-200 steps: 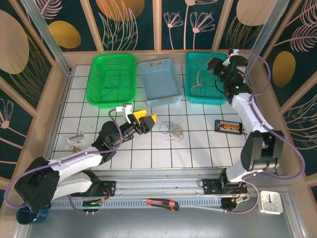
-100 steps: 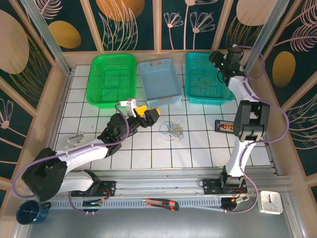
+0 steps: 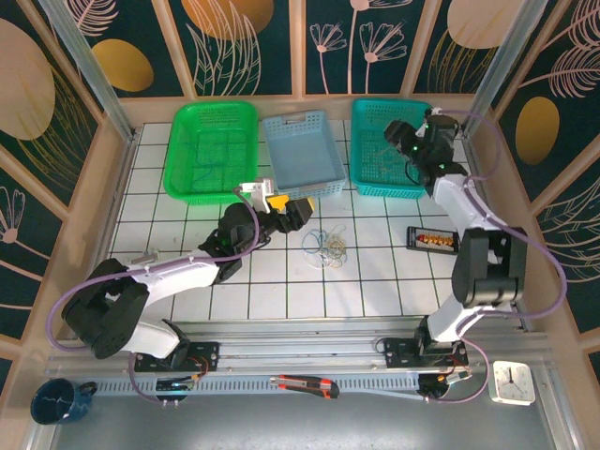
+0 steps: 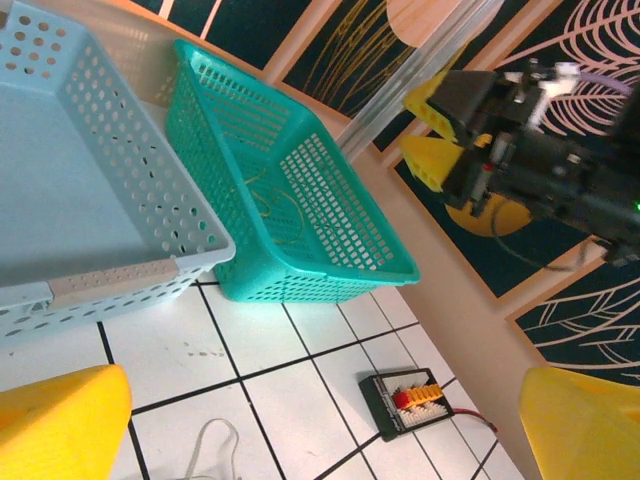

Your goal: Untangle the cables

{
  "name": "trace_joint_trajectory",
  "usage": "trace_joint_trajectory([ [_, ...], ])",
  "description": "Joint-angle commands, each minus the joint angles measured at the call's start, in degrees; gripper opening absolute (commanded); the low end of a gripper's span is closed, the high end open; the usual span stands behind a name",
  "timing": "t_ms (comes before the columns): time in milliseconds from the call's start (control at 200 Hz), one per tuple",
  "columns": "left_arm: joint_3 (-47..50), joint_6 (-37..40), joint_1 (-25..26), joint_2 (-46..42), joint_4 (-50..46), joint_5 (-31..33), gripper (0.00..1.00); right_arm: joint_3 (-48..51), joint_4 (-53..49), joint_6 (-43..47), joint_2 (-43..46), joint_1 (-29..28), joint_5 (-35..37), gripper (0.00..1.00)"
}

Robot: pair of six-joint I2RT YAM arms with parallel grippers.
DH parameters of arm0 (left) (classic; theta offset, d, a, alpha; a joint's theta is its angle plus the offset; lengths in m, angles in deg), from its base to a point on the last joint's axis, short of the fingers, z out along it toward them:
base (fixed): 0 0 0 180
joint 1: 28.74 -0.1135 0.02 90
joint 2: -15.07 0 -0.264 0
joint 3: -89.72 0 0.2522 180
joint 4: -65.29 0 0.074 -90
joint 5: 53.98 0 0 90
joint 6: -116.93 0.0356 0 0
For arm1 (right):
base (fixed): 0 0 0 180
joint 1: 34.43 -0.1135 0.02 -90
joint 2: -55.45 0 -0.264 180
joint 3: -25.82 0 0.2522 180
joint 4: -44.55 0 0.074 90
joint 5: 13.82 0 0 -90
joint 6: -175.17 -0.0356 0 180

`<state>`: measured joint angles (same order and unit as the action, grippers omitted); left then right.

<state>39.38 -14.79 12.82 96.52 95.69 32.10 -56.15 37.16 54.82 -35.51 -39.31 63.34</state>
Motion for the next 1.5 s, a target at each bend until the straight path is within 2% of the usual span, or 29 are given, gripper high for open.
trace_joint_trajectory([
  [0, -1.22, -1.71, -0.31, -0.09, -1.67, 1.04, 0.99, 6.52, 2.26, 1.08, 6.76, -5.15, -1.82, 0.58],
  [300, -1.13, -2.94, -1.32, -3.05, -11.57, 6.54, 0.99, 21.49, -2.25, 4.50, 15.04, -20.59, 2.90, 0.57],
  [435, -4.11, -2.05, -3.32, -0.63, -18.57, 2.60, 0.99, 25.67, -3.21, 3.28, 16.87, -24.74, 4.14, 0.56],
  [580, -8.52, 3.86, -3.68, 4.06, -26.73, -0.51, 0.96, 29.61, -3.13, 1.64, 18.21, -27.77, 5.70, 0.55],
  [721, -11.33, 11.06, -3.74, 8.20, -31.85, -3.21, 0.84, 32.48, -3.35, 0.69, 19.69, -28.41, 7.19, 0.54],
  [856, -14.19, 15.45, -3.65, 12.23, -36.27, -4.54, 0.77, 33.66, -4.45, 0.64, 21.51, -29.38, 8.90, 0.53],
  [1131, -12.67, 11.77, -3.51, 13.37, -30.56, -8.81, 0.77, 37.33, -9.46, 0.74, 27.09, -30.10, 13.54, 0.49],
  [1366, -13.58, 12.89, -3.34, 16.43, -29.91, -11.53, 0.59, 39.64, -7.02, -0.65, 28.19, -30.12, 11.50, 0.46],
  [1496, -15.78, 15.41, -3.03, 20.22, -32.12, -11.01, 0.59, 39.28, -5.34, -0.55, 27.43, -30.75, 8.99, 0.48],
])
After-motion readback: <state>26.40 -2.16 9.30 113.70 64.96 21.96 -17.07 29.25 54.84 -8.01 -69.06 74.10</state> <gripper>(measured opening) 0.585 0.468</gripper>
